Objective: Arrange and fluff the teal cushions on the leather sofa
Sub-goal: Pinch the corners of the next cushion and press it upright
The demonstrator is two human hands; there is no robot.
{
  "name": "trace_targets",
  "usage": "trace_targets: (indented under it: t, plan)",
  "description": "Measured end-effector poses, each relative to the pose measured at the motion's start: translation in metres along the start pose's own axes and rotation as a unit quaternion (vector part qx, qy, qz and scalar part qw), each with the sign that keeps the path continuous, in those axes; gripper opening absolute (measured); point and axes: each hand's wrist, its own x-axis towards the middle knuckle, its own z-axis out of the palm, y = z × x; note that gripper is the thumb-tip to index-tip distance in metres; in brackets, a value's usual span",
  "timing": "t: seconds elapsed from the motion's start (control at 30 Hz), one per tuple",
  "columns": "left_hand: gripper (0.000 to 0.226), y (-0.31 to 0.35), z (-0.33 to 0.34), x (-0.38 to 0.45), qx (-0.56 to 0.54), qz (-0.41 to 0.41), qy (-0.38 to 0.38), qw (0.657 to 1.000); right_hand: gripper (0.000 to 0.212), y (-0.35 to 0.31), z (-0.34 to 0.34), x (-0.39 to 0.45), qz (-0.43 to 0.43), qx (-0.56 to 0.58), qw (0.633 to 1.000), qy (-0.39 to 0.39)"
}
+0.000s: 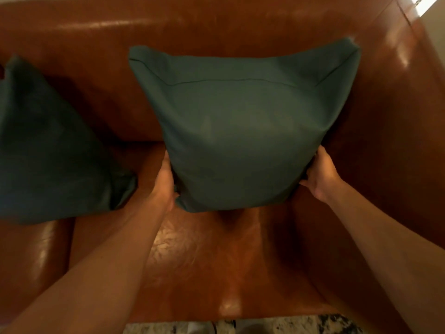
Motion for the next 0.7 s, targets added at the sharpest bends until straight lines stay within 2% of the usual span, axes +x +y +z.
trace_targets:
  t: [0.27, 0.37, 0.47, 0.53, 0.63, 0.7]
  plan:
    - [0.058, -0.002, 0.003, 0.002, -0.007, 0.028, 0.025, 0.999, 0.074, 0.008, 0.005, 0.004, -0.002, -0.001, 0.999, 0.050]
    - [0.046, -0.003, 0.004, 0.002, -0.007, 0.042, 0.031, 0.999, 0.059, 0.006, 0.010, 0.000, -0.012, -0.003, 0.997, 0.083]
    - [0.063, -0.005, -0.003, 0.002, 0.033, 0.058, 0.050, 0.997, 0.046, 0.011, 0.016, -0.011, -0.046, 0.007, 0.988, 0.150]
    - [0.062, -0.010, -0.012, 0.006, 0.045, 0.078, 0.050, 0.995, 0.035, 0.027, 0.013, -0.013, -0.079, -0.013, 0.976, 0.200]
    - [0.048, -0.022, -0.027, -0.001, 0.093, 0.105, 0.052, 0.989, 0.018, 0.059, 0.014, -0.031, -0.079, -0.036, 0.965, 0.245]
    - [0.022, -0.024, -0.037, -0.018, 0.108, 0.130, 0.050, 0.984, 0.017, 0.074, 0.029, -0.058, -0.059, -0.042, 0.972, 0.225]
